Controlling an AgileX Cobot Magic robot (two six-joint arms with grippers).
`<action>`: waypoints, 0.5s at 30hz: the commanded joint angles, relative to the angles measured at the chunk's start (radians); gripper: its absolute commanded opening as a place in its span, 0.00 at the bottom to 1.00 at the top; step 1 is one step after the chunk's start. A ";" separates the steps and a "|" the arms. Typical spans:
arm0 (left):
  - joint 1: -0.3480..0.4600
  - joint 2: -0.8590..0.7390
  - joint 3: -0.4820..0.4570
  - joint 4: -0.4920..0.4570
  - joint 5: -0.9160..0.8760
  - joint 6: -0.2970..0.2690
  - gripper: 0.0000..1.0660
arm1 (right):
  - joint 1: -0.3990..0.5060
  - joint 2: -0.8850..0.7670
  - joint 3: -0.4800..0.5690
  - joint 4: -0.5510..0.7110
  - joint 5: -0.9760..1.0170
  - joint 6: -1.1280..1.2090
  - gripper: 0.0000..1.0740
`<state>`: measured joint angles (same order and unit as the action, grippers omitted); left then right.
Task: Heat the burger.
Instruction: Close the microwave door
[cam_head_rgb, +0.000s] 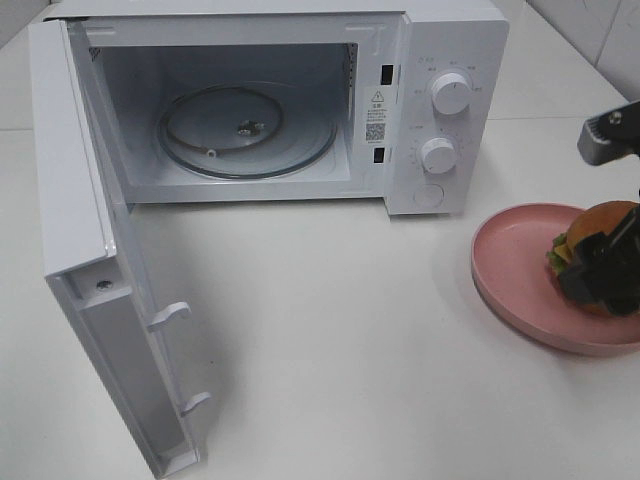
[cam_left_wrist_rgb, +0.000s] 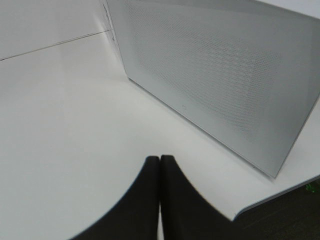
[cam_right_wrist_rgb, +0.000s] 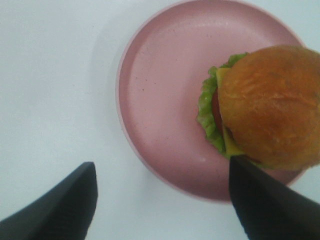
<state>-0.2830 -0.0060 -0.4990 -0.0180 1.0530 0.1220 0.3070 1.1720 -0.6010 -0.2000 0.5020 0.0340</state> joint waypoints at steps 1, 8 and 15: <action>0.001 -0.019 0.002 -0.001 -0.013 -0.003 0.00 | -0.002 -0.008 -0.030 0.030 0.085 0.051 0.69; 0.001 -0.019 0.002 -0.001 -0.013 -0.003 0.00 | -0.004 -0.008 -0.139 0.046 0.285 0.088 0.69; 0.001 -0.019 0.002 0.000 -0.013 -0.003 0.00 | -0.004 -0.008 -0.139 0.045 0.280 0.116 0.69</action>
<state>-0.2830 -0.0060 -0.4990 -0.0180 1.0530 0.1220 0.2960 1.1720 -0.7340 -0.1570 0.7770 0.1470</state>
